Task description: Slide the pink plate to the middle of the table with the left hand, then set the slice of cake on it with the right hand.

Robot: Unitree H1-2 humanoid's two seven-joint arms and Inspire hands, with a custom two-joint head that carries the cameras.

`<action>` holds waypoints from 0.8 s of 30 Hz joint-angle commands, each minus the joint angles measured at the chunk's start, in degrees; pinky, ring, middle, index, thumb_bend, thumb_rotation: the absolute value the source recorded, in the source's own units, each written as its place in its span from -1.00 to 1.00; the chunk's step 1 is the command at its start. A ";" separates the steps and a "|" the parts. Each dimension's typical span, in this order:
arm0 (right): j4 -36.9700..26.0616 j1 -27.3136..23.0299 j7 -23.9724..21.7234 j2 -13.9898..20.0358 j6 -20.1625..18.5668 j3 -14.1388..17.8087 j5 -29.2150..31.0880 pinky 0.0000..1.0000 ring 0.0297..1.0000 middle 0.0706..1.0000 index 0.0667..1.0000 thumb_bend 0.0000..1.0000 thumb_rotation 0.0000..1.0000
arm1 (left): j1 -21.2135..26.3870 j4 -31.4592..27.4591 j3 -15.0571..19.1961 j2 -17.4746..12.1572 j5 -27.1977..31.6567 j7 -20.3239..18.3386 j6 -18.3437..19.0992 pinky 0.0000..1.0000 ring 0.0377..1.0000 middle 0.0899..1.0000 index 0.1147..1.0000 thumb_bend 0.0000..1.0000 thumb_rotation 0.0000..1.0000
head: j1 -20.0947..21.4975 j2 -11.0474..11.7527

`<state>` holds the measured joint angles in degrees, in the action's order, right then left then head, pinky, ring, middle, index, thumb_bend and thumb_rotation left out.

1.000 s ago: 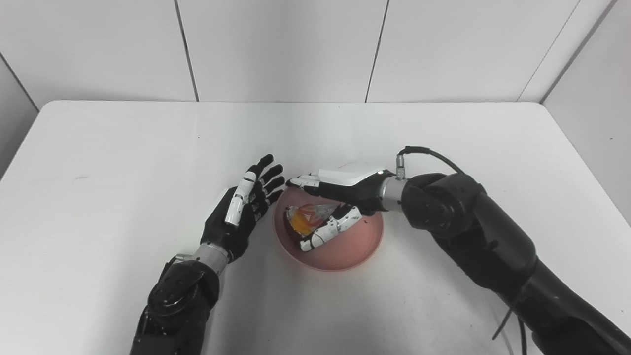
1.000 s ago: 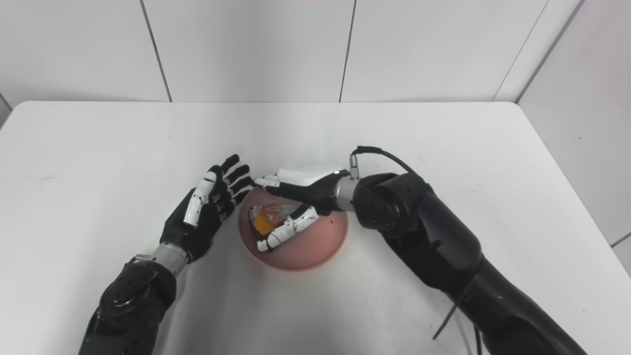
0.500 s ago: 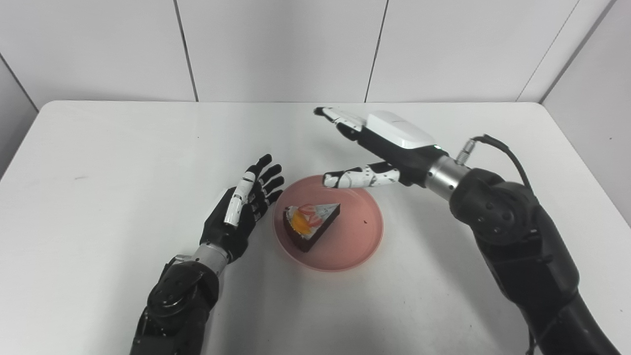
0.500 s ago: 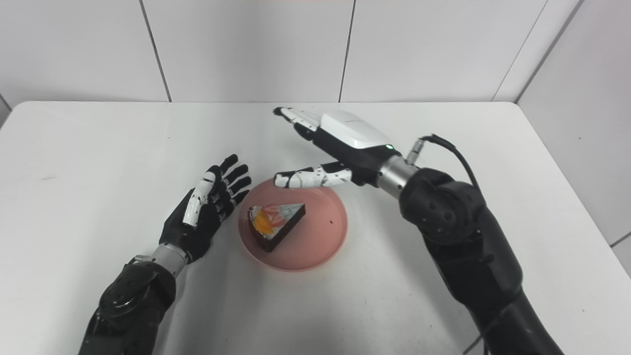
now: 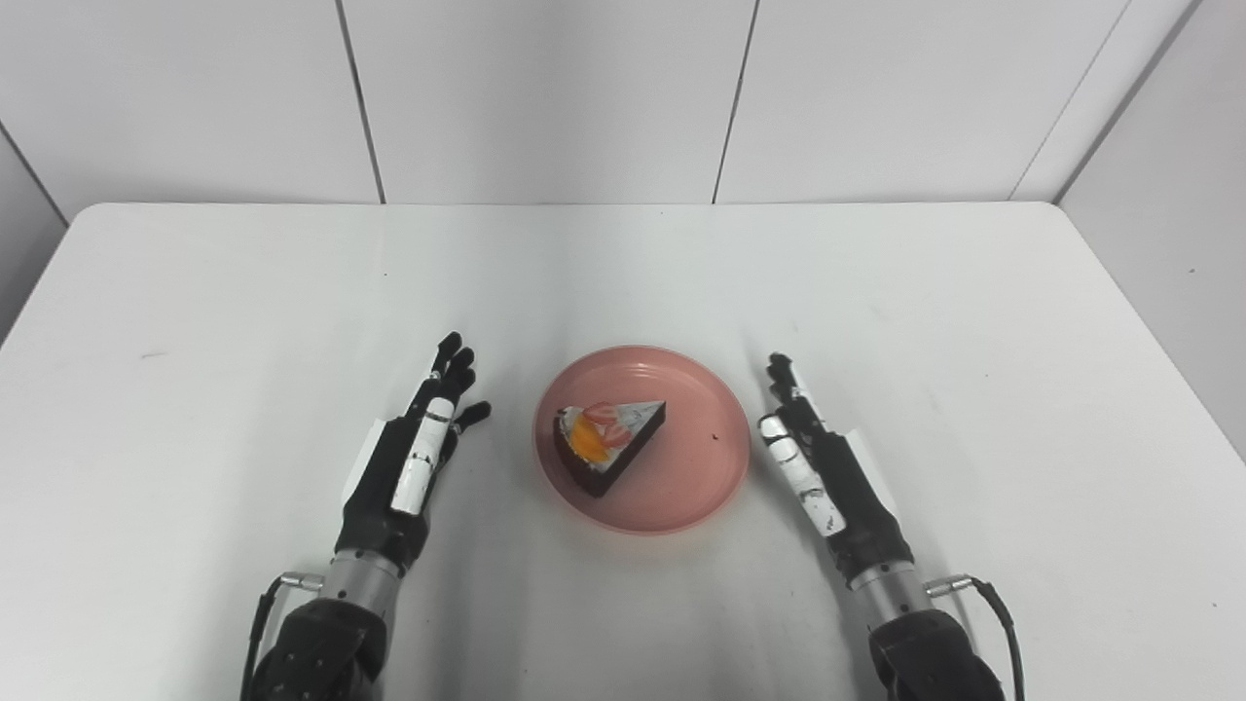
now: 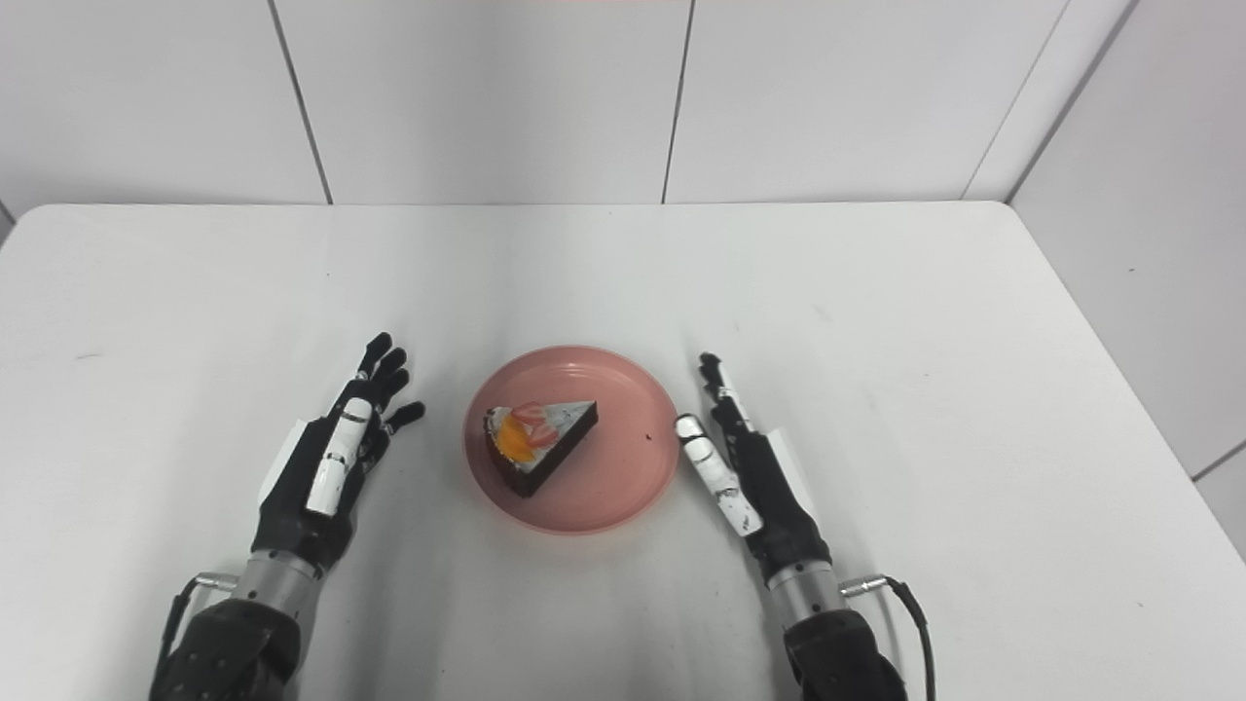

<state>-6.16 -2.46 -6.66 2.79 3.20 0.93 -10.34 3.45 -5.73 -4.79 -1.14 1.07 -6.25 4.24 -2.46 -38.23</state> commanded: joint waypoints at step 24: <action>1.28 -3.24 5.23 1.48 3.07 -1.95 0.31 1.00 1.00 1.00 1.00 -0.22 1.00 | -0.80 1.94 0.18 -1.63 -1.63 -0.02 -3.46 1.00 1.00 1.00 1.00 -0.16 1.00 | -0.23 0.44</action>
<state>-2.86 -4.98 -2.06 4.11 5.37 -1.14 -10.21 2.77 -4.69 -5.09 -1.67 0.17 -6.63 0.50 -2.64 -37.79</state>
